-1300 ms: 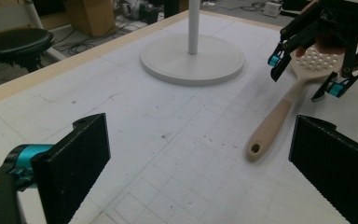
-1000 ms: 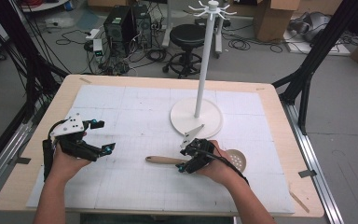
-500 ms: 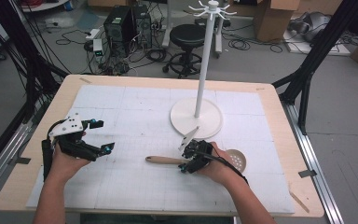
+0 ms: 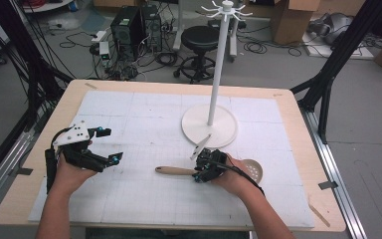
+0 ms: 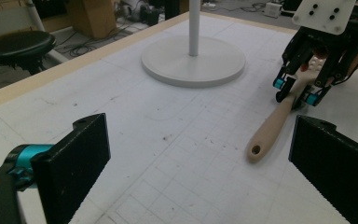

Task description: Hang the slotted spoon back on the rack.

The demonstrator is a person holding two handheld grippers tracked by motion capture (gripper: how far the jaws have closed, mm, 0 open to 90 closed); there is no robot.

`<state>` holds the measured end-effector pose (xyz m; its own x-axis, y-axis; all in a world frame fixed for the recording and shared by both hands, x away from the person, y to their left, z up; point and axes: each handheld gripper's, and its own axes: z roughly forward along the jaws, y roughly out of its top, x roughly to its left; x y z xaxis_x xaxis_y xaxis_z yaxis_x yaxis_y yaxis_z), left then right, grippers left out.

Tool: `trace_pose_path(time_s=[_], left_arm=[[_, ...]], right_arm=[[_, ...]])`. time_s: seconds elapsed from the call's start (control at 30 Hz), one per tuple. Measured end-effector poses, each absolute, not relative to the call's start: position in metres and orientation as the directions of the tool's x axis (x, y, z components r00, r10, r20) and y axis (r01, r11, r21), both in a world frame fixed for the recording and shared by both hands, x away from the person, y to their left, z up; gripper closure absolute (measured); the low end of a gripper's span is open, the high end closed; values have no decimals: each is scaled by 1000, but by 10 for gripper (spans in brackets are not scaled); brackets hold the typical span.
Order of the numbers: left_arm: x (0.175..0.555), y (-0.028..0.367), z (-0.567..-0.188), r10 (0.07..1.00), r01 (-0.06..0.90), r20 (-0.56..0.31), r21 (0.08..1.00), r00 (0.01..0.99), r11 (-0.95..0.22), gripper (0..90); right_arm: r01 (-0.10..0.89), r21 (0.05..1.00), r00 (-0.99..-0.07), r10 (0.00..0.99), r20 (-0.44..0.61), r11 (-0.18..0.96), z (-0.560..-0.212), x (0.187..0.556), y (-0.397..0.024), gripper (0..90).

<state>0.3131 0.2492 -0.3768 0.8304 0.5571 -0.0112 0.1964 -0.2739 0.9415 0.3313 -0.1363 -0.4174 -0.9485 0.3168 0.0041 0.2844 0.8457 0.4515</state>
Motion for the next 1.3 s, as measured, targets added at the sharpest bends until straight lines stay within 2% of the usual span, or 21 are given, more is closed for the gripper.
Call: trace_pose_path(time_s=[0.2, 0.37, 0.63, 1.03, 1.3], left_arm=[[313, 249, -377, 554, 194, -5, 940, 833, -282, 58], [313, 249, -376, 557, 193, -7, 942, 830, -276, 58], [313, 251, -376, 560, 192, -8, 943, 829, -270, 58], [312, 254, -374, 568, 187, -9, 948, 823, -256, 58], [312, 254, -374, 567, 187, -9, 948, 824, -256, 58]], right_arm=[[242, 442, -959, 282, -26, 864, -417, 328, -134, 756], [241, 449, -956, 291, -46, 861, -414, 325, -134, 761], [247, 567, -942, 333, -51, 786, -386, 325, -155, 762], [205, 747, -929, 366, -54, 632, -338, 323, -181, 764], [190, 823, -928, 371, -28, 536, -318, 322, -197, 764]])
